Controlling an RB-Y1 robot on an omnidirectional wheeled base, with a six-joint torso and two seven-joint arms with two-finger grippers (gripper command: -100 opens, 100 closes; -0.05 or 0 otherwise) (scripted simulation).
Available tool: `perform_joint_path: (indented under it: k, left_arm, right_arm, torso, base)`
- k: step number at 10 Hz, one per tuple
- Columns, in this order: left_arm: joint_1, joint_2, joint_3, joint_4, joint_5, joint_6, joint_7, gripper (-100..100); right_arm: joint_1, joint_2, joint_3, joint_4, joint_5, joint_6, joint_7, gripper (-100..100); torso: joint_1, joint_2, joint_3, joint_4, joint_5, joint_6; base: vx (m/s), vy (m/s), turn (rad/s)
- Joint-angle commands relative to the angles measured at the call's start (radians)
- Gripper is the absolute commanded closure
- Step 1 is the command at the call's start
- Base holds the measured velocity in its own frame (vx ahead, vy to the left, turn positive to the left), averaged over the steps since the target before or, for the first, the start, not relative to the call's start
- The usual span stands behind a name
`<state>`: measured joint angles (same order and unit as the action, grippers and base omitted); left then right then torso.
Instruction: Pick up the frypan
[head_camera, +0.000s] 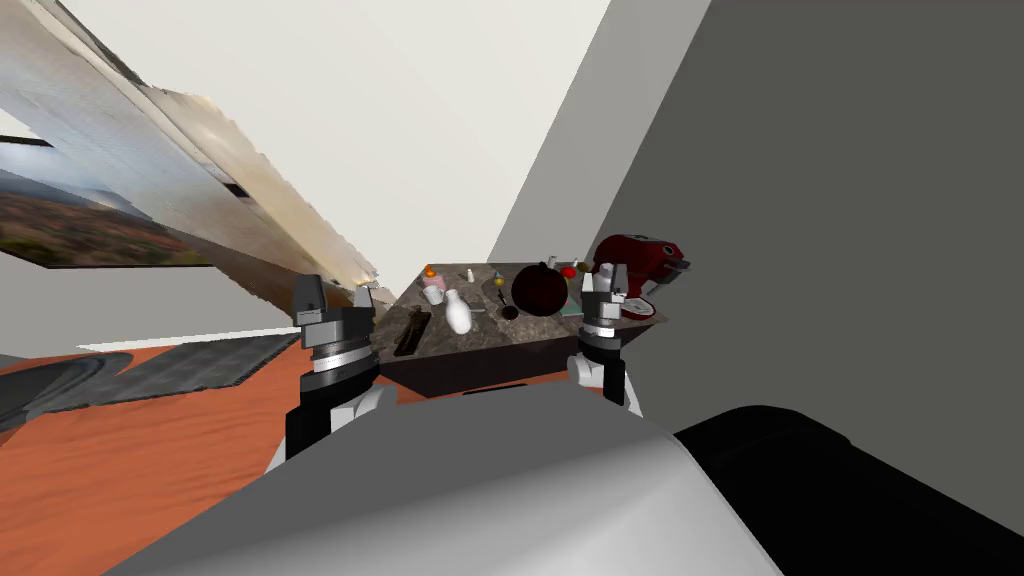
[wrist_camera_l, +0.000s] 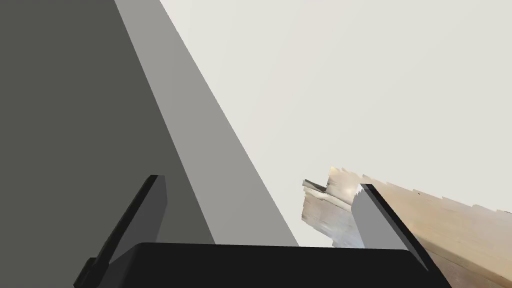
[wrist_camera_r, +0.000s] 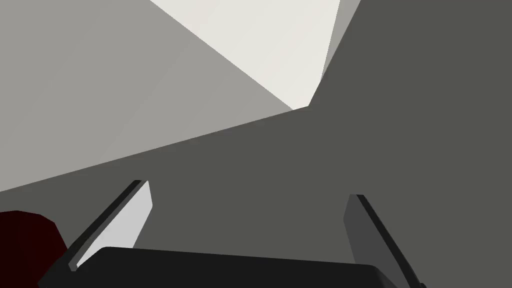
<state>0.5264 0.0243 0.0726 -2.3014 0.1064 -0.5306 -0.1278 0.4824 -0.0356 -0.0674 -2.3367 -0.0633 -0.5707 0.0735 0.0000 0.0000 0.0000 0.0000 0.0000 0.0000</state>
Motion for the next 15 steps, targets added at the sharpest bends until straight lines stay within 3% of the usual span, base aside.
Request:
perform_joint_path:
  k: [1, 7, 15]
  left_arm:
    - [0.000, 0.000, 0.000, 0.000, 0.000, 0.000, 0.000, 0]
    - [0.000, 0.000, 0.000, 0.000, 0.000, 0.000, 0.000, 0]
    - [0.000, 0.000, 0.000, 0.000, 0.000, 0.000, 0.000, 0]
  right_arm:
    - [-0.004, -0.039, -0.008, 0.033, 0.024, 0.027, 0.021, -100]
    - [-0.022, -0.141, -0.028, 0.147, 0.100, 0.105, 0.083, -100]
    - [-0.069, -0.359, -0.043, 0.391, 0.265, 0.239, 0.206, -100]
  torso:
    - [0.000, 0.000, 0.000, 0.000, 0.000, 0.000]
    - [0.006, 0.003, 0.002, 0.001, 0.001, 0.000]
    - [0.009, 0.001, 0.001, 0.000, 0.002, 0.000]
  base:
    - [-0.015, 0.082, 0.119]
    - [-0.037, 0.098, 0.076]
    - [-0.018, 0.139, 0.120]
